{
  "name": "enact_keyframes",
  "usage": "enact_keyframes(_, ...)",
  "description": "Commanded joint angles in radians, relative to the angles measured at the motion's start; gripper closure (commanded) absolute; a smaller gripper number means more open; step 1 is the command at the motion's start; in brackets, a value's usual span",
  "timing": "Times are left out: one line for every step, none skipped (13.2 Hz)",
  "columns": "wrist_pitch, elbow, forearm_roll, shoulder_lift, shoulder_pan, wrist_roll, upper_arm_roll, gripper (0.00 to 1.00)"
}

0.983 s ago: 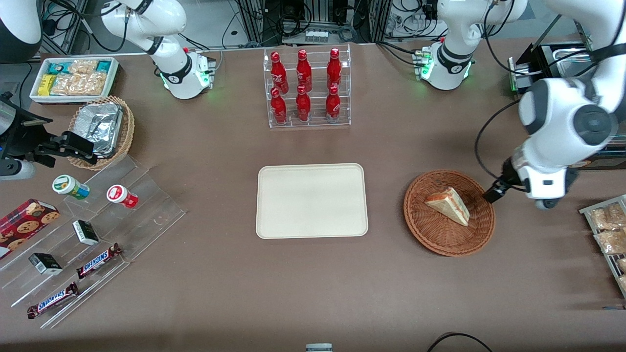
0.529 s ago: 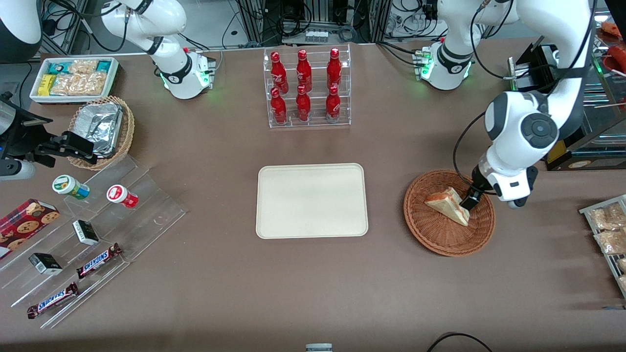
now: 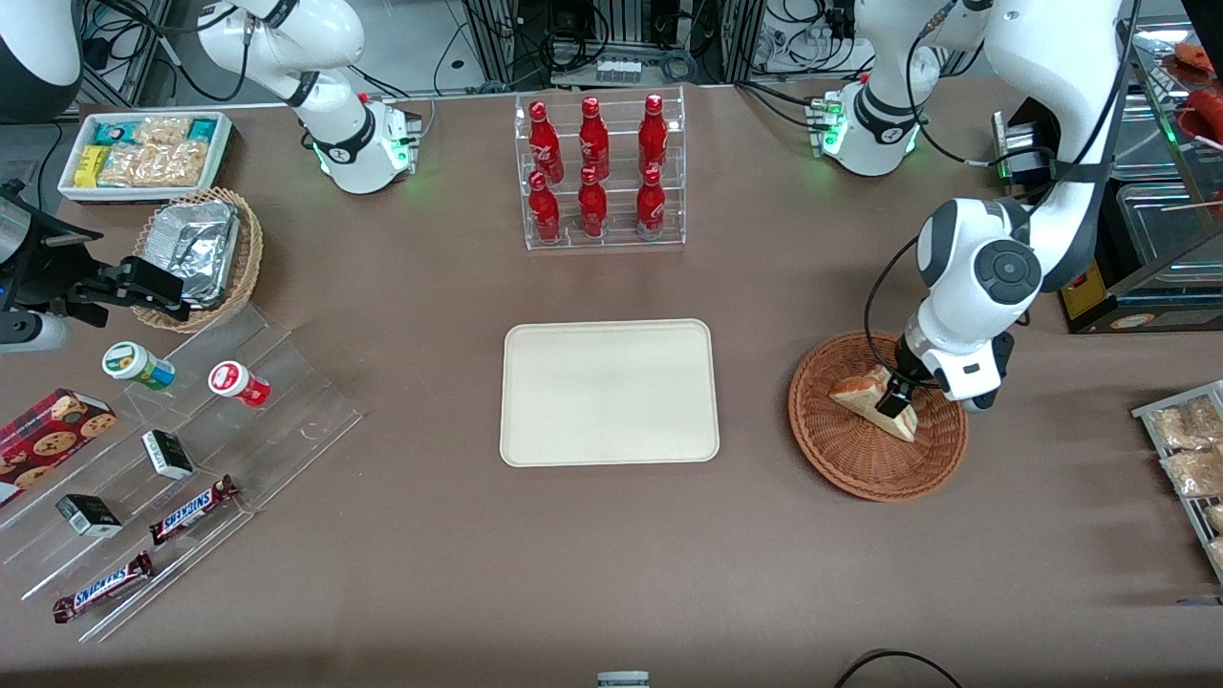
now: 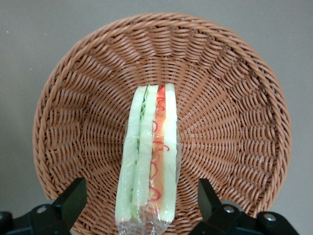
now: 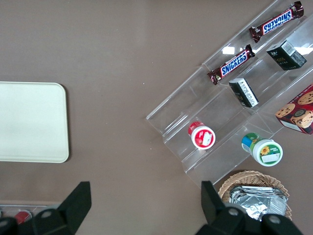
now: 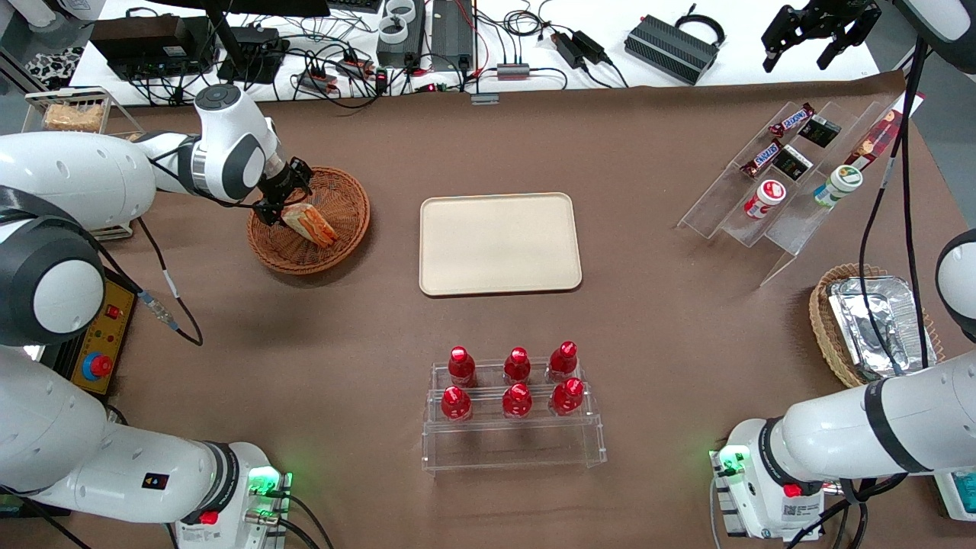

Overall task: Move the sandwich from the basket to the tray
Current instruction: 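Lower the open left gripper around the wrapped sandwich and close it, then lift the sandwich and carry it over the cream tray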

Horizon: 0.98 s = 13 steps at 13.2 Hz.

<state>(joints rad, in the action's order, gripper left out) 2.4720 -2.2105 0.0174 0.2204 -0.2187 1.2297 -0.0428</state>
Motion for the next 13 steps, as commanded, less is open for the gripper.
enact_keyframes(0.039,-0.001,-0.002,0.033,-0.031,0.02,-0.005,0.0)
enact_keyframes(0.039,-0.001,-0.004,0.039,-0.034,0.02,-0.005,0.0)
enact_keyframes(0.039,-0.001,-0.004,0.04,-0.033,0.02,-0.005,0.0)
enact_keyframes(0.039,0.0,-0.004,0.046,-0.034,0.02,-0.005,0.07)
enact_keyframes(0.041,0.002,-0.004,0.056,-0.034,0.022,-0.005,0.25)
enact_keyframes(0.041,0.003,-0.002,0.057,-0.034,0.03,-0.005,0.42)
enact_keyframes(0.041,0.005,-0.001,0.057,-0.034,0.031,-0.005,0.6)
enact_keyframes(0.041,0.005,0.001,0.057,-0.033,0.031,-0.005,0.79)
enact_keyframes(0.039,0.011,0.001,0.057,-0.033,0.033,-0.005,1.0)
enact_keyframes(0.03,0.021,0.001,0.053,-0.033,0.033,-0.005,1.0)
enact_keyframes(0.004,0.026,0.015,0.04,-0.039,0.028,-0.003,1.0)
enact_keyframes(-0.058,0.049,0.028,0.016,-0.056,0.019,-0.005,1.0)
enact_keyframes(-0.147,0.084,0.065,0.004,-0.067,0.017,-0.003,1.0)
